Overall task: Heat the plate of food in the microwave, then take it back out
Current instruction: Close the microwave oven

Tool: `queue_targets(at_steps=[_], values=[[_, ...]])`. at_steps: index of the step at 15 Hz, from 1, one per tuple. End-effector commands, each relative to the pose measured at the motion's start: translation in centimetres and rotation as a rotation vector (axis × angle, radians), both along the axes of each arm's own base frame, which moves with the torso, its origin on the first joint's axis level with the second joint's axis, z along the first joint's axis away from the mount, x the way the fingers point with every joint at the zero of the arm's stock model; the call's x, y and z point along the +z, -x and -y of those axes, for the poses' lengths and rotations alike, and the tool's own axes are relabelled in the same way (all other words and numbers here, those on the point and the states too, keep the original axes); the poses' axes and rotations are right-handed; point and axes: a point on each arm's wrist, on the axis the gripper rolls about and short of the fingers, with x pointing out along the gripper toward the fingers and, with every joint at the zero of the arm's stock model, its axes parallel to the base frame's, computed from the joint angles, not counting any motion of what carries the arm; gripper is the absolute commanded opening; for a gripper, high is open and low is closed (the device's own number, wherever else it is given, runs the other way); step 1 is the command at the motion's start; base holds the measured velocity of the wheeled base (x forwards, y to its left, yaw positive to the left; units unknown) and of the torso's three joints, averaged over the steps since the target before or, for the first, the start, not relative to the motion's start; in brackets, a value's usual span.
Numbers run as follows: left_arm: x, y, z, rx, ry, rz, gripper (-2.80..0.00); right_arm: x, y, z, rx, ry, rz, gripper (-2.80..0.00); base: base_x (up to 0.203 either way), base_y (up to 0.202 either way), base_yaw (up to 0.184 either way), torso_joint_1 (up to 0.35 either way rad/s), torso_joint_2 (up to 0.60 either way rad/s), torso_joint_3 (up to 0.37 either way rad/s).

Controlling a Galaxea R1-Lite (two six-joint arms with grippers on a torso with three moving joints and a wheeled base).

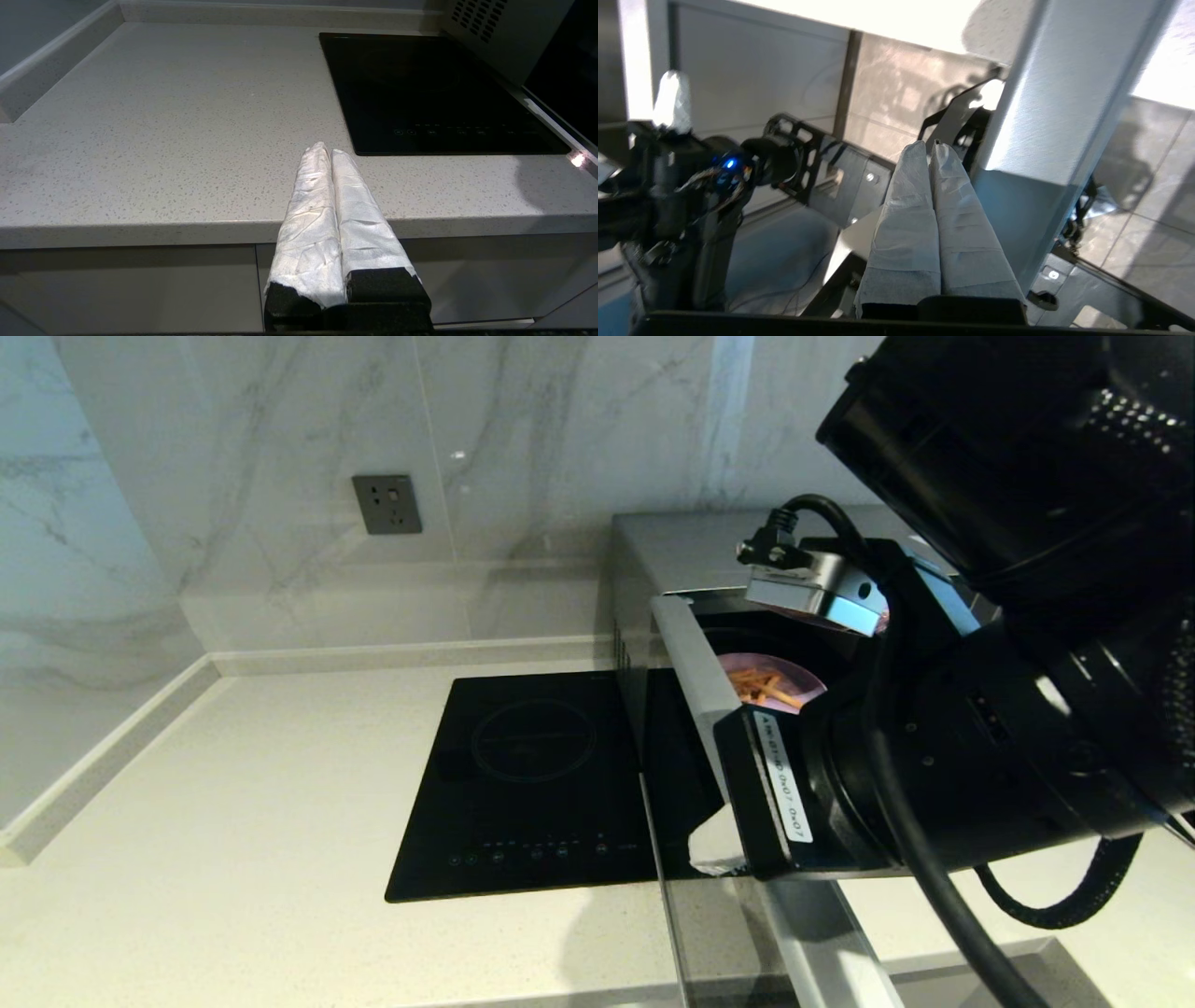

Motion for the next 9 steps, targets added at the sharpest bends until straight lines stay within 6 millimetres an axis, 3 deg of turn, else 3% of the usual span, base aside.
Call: queue_targets(at_steps=[1, 9], values=[[0.01, -0.01, 0.00, 0.001, 0.001, -0.001, -2.80, -0.11, -0.07, 0.13, -0.036, 0.031, 0.026, -2.80, 0.000, 0.000, 0.000, 0.000, 0.00, 0.000], [0.01, -0.01, 0.00, 0.001, 0.001, -0.001, -2.80, -0.27, -0.43, 0.95, -0.210, 0.132, 0.120, -2.80, 0.000, 0.000, 0.000, 0.000, 0.00, 0.000]])
